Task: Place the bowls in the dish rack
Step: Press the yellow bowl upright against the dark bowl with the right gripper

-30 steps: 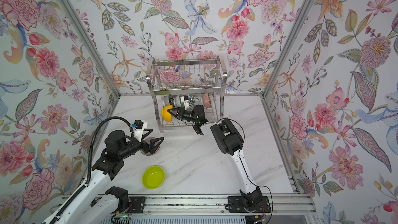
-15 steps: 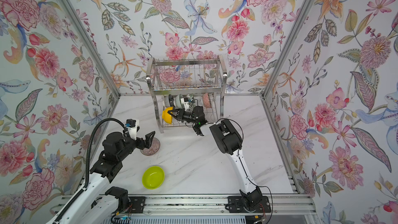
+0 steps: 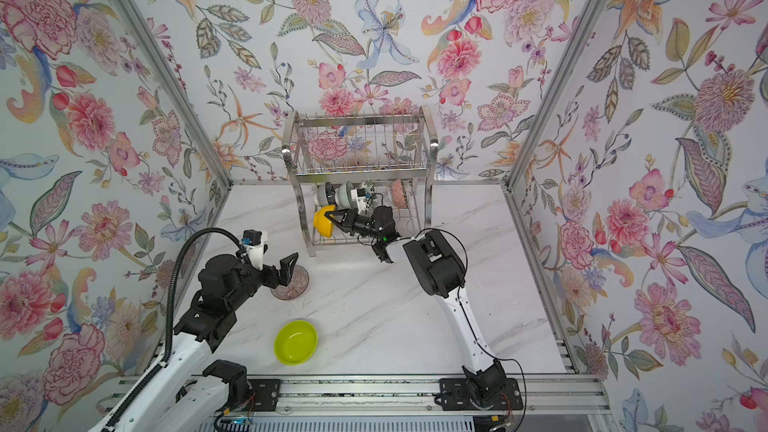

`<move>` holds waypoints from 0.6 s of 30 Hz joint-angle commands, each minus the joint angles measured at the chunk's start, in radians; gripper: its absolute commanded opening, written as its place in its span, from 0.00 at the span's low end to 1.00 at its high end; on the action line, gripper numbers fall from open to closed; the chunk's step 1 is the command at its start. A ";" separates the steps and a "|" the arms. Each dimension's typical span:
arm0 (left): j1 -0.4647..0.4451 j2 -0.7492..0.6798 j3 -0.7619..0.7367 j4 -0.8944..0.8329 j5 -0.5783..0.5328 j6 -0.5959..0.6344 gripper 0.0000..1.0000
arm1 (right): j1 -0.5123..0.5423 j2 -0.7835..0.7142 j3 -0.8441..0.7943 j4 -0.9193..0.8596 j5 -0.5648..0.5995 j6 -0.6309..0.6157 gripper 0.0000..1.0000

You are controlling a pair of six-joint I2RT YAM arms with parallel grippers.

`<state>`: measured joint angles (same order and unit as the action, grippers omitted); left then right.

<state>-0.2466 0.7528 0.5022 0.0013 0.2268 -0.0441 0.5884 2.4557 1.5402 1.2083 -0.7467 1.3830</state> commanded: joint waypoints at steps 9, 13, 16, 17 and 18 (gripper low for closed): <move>0.012 0.011 0.011 -0.003 -0.010 0.006 0.99 | 0.009 0.035 0.023 0.117 0.004 0.098 0.05; 0.013 0.012 0.012 -0.002 -0.010 0.003 0.99 | 0.008 0.046 0.027 0.142 0.001 0.124 0.05; 0.013 0.014 0.012 -0.001 -0.009 0.001 0.99 | 0.008 0.048 0.024 0.137 -0.003 0.125 0.05; 0.012 0.013 0.012 -0.001 -0.009 0.000 0.99 | 0.008 0.048 0.024 0.137 -0.006 0.126 0.05; 0.012 0.015 0.012 -0.001 -0.008 0.000 0.99 | 0.008 0.048 0.023 0.134 -0.007 0.126 0.05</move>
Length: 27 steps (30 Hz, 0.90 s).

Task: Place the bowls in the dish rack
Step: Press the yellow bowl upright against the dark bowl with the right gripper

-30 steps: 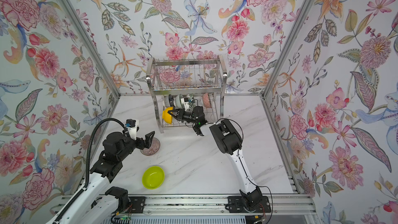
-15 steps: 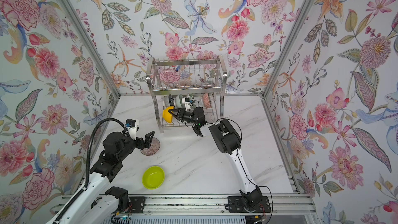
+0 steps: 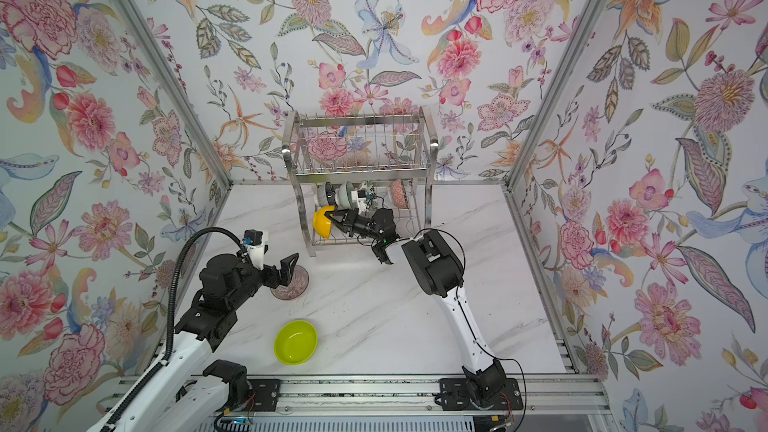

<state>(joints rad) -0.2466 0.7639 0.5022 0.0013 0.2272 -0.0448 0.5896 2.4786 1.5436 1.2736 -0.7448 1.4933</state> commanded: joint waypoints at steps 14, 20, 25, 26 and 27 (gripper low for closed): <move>0.013 0.010 0.012 -0.003 -0.008 0.000 0.99 | 0.002 0.014 0.016 -0.046 -0.044 -0.068 0.06; 0.013 0.010 0.015 -0.003 -0.007 0.000 0.99 | 0.002 -0.012 0.016 -0.137 -0.057 -0.154 0.07; 0.014 0.014 0.015 -0.001 -0.006 -0.001 0.99 | 0.002 -0.037 0.036 -0.225 -0.067 -0.229 0.08; 0.014 0.012 0.016 -0.001 -0.005 -0.002 0.99 | 0.003 -0.041 0.041 -0.240 -0.069 -0.244 0.09; 0.013 0.012 0.015 -0.002 -0.006 -0.001 0.99 | 0.003 -0.046 0.047 -0.255 -0.072 -0.258 0.11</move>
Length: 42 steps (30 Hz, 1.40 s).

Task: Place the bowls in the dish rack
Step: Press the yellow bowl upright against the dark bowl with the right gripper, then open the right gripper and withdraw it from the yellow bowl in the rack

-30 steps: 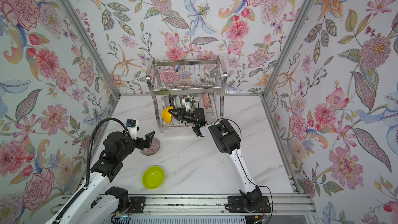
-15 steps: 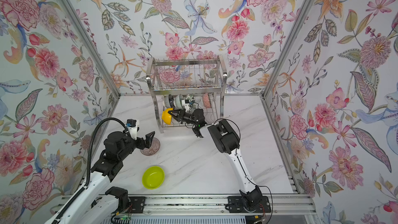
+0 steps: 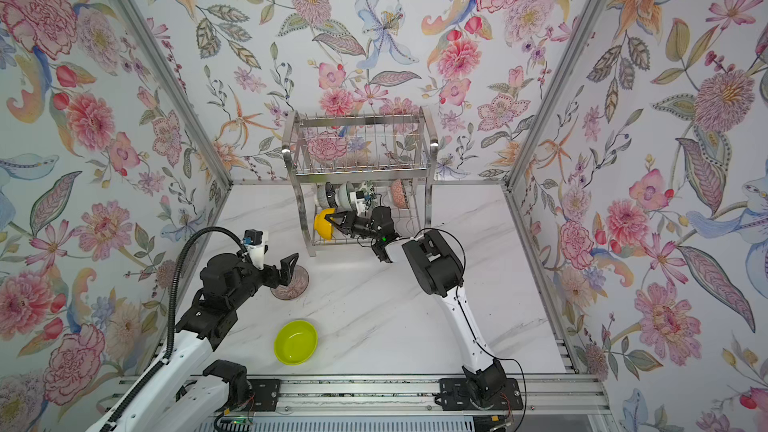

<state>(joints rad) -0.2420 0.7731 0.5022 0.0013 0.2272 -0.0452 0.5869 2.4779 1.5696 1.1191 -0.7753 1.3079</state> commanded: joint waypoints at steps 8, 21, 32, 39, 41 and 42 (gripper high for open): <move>0.009 -0.006 0.015 -0.004 -0.011 0.001 0.99 | 0.010 -0.096 0.043 -0.194 -0.037 -0.162 0.22; 0.009 0.002 0.024 -0.031 -0.064 -0.004 0.99 | 0.006 -0.217 -0.074 -0.265 0.056 -0.302 0.31; 0.009 0.034 0.044 -0.058 -0.101 -0.010 0.99 | 0.006 -0.295 -0.178 -0.343 0.129 -0.424 0.37; 0.010 0.048 0.052 -0.072 -0.119 -0.018 0.99 | 0.013 -0.342 -0.235 -0.399 0.184 -0.521 0.37; 0.009 0.056 0.056 -0.081 -0.128 -0.019 0.99 | 0.013 -0.362 -0.259 -0.411 0.202 -0.552 0.38; 0.009 0.060 0.060 -0.087 -0.132 -0.021 0.99 | 0.015 -0.372 -0.270 -0.421 0.212 -0.572 0.38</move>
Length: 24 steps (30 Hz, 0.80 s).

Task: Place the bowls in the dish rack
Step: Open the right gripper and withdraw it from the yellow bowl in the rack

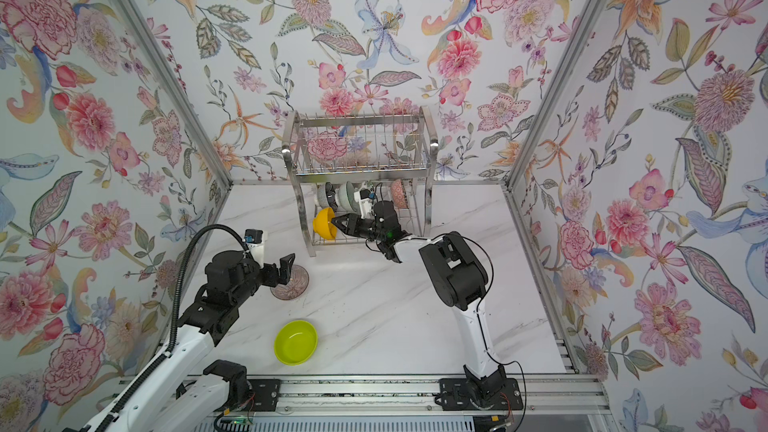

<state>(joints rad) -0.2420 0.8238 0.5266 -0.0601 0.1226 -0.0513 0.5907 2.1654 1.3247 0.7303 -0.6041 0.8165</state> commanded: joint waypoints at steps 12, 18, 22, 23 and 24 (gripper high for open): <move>0.010 0.107 0.111 -0.129 -0.088 -0.053 0.99 | 0.072 -0.193 -0.174 -0.051 0.118 -0.357 0.39; 0.009 0.158 0.148 -0.173 -0.094 -0.074 0.98 | 0.131 -0.240 -0.172 -0.173 0.112 -0.574 0.39; 0.009 0.190 0.168 -0.201 -0.094 -0.090 0.96 | 0.177 -0.252 -0.142 -0.318 0.124 -0.729 0.39; 0.010 0.197 0.173 -0.209 -0.094 -0.094 0.96 | 0.187 -0.254 -0.136 -0.344 0.129 -0.753 0.39; 0.010 0.209 0.179 -0.218 -0.094 -0.096 0.96 | 0.194 -0.253 -0.128 -0.368 0.134 -0.774 0.39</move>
<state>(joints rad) -0.2413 1.0130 0.6689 -0.2321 0.0444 -0.1242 0.7654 1.9430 1.1648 0.4843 -0.4877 0.1875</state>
